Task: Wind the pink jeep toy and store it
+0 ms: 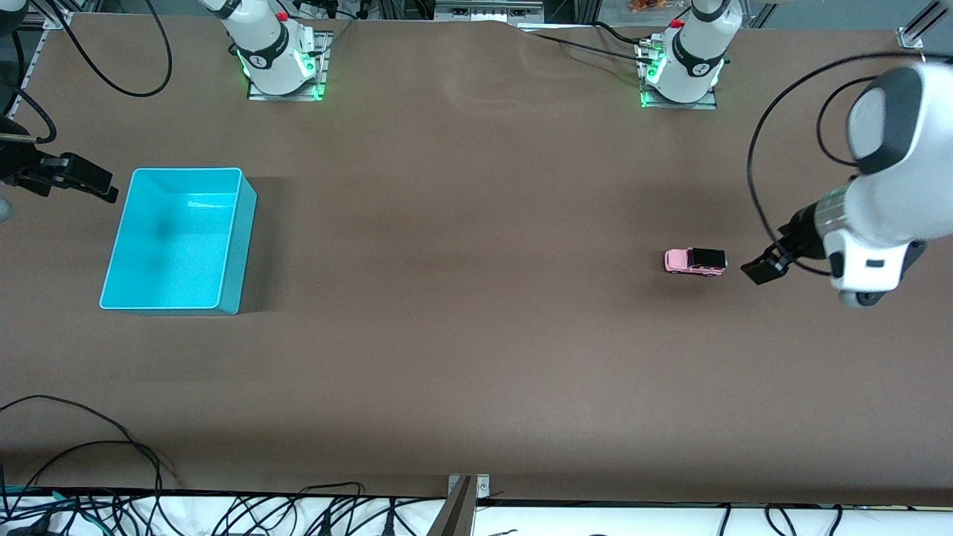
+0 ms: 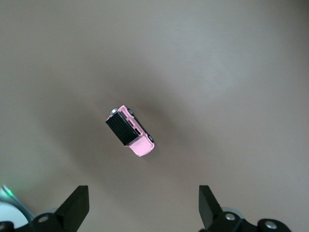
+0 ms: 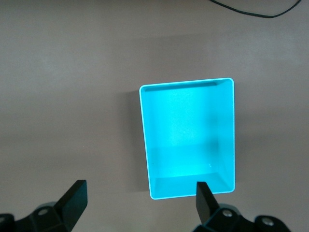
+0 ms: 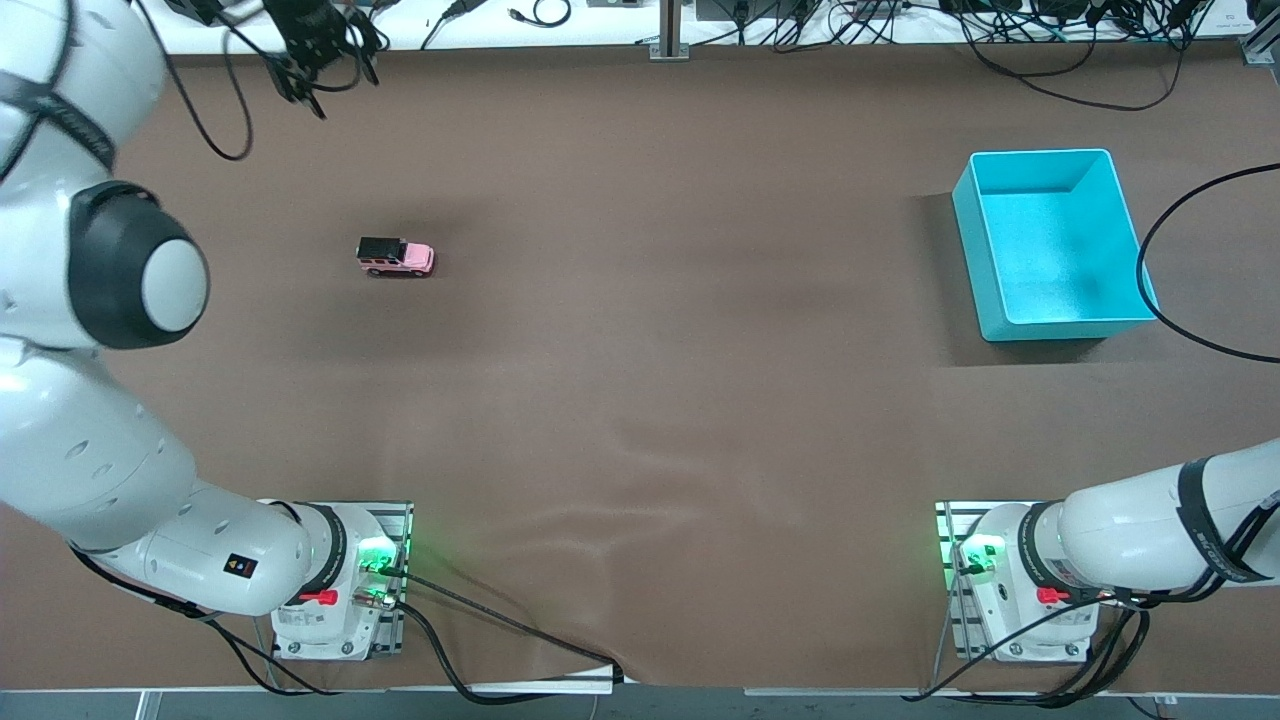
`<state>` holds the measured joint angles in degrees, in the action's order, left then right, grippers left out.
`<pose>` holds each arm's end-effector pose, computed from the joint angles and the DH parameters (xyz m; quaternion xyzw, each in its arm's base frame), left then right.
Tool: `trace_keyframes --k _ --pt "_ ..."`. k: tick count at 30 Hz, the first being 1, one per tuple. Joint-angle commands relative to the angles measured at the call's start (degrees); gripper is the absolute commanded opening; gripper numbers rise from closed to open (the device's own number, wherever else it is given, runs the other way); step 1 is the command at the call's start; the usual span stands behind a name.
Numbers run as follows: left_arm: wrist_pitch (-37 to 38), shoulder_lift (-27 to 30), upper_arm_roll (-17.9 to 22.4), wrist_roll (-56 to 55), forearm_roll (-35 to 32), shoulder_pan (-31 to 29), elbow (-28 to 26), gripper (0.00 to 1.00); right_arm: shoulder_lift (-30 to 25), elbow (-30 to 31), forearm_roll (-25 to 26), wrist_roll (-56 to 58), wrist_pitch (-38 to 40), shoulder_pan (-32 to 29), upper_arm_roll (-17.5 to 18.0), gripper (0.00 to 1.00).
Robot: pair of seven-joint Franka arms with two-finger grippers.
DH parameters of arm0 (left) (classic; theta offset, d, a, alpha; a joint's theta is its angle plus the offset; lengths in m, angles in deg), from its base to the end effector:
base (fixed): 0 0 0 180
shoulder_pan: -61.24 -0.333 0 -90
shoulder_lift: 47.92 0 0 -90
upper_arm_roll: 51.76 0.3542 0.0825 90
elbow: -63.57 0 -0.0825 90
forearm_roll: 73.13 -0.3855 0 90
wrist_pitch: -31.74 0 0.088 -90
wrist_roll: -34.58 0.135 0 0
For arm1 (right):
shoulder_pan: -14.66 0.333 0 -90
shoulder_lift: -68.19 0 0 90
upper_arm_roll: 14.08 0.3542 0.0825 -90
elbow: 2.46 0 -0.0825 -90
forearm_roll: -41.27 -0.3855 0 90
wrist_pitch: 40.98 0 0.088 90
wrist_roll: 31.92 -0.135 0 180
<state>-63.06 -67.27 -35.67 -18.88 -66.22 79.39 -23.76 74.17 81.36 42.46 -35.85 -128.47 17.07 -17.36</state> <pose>0.6429 -0.0604 0.4649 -0.8934 -0.4386 0.0915 0.0337 0.5865 -0.0099 0.6222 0.9988 -0.0420 -0.0197 0.0139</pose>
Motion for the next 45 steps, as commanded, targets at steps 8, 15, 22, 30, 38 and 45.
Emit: trace_keyframes --k 8,15,22,30,38,45 --pt "-10.48 -2.62 0.52 -21.85 2.14 -0.49 -12.33 1.0 -0.18 -1.03 0.57 0.76 1.0 -0.03 -0.07 1.0" --pt "-25.23 0.97 0.52 -25.73 3.64 -0.4 -25.59 1.0 -0.18 -1.03 0.57 0.76 1.0 -0.03 -0.07 1.0" --pt "-36.49 2.56 0.52 -28.63 4.34 0.04 -34.75 1.0 -0.18 -1.03 0.57 0.76 1.0 -0.03 -0.07 1.0" --pt "-47.92 2.12 0.17 -30.83 4.34 0.3 -41.96 1.0 -0.18 -1.03 0.57 0.76 1.0 -0.03 0.02 1.0" --pt "-48.72 0.46 -0.18 -30.83 4.25 1.18 -42.49 0.99 -0.18 -1.03 0.57 0.68 0.91 -0.03 0.02 1.0" --pt "-52.58 0.63 -0.27 -30.83 4.25 1.27 -45.39 0.92 -0.18 -1.03 0.57 0.68 0.91 -0.03 0.02 1.0"
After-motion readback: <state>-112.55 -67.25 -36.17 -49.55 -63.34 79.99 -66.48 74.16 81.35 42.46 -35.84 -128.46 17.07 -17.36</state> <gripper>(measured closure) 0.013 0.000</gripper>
